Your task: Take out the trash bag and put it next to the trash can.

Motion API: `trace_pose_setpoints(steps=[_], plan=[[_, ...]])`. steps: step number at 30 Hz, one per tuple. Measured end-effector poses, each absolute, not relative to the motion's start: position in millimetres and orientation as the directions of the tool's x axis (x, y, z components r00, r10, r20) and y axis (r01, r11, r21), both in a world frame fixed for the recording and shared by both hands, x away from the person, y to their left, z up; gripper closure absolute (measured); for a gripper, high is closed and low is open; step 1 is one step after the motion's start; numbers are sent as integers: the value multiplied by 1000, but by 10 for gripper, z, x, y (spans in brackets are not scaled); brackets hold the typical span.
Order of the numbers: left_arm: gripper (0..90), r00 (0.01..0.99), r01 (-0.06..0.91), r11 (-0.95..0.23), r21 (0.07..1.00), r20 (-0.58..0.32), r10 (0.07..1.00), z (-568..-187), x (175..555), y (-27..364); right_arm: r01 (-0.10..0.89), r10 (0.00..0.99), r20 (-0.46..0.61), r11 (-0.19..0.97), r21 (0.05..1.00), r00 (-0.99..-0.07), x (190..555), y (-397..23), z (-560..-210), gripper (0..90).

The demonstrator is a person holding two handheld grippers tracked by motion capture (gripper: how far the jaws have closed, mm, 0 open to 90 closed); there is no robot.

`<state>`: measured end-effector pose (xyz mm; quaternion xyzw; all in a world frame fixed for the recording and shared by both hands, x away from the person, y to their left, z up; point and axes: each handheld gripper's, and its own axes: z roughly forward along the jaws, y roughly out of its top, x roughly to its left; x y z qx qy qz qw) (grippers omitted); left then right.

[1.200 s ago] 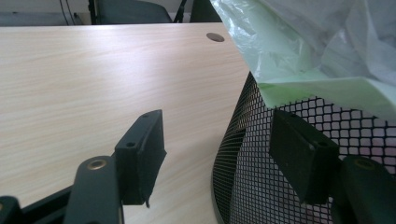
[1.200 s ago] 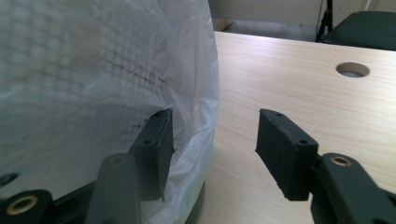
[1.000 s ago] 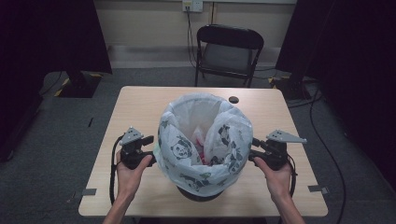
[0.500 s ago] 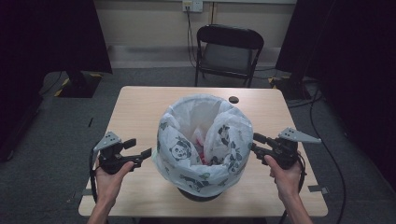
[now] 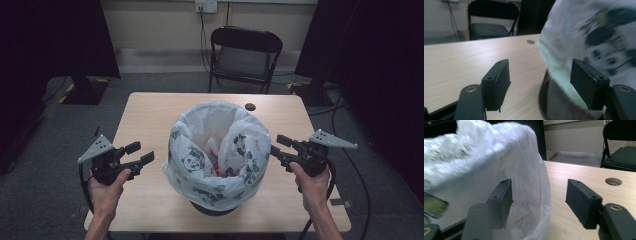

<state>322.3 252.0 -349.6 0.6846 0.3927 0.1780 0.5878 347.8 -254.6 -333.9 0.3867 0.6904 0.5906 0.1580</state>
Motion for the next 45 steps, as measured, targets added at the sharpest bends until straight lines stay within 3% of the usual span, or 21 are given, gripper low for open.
trace_pose_setpoints(steps=[11,18,23,27,31,36,37,38,42,45], plan=[[241,697,235,10,972,-176,695,-3010,3107,2308,257,704,198,-24,966,-682,3406,-2548,-2928,244],[215,742,231,17,973,-188,643,-2927,3123,2120,236,638,144,61,970,-757,3339,-2281,-2783,153],[198,744,244,-7,970,-182,643,-2943,3169,2009,237,647,109,114,965,-755,3378,-2163,-2802,162],[186,742,246,-20,969,-175,647,-2932,3187,1951,243,671,73,163,956,-738,3407,-2100,-2832,329],[186,738,235,-48,971,-146,659,-2894,3213,1872,225,717,28,182,957,-697,3437,-2132,-2833,598],[193,759,217,-63,974,-128,638,-2792,3218,1773,213,742,10,180,960,-670,3467,-2169,-2788,827],[194,759,217,-63,974,-128,638,-2792,3218,1773,213,742,10,180,960,-670,3467,-2169,-2788,827],[196,765,213,-67,975,-123,633,-2766,3216,1746,204,732,19,165,965,-681,3463,-2171,-2760,882],[257,824,186,-100,977,-100,557,-2654,3210,1537,185,682,35,148,972,-730,3447,-2075,-2723,898],[271,831,159,-138,977,-57,553,-2600,3189,1398,184,643,61,126,975,-763,3444,-1989,-2688,900]])
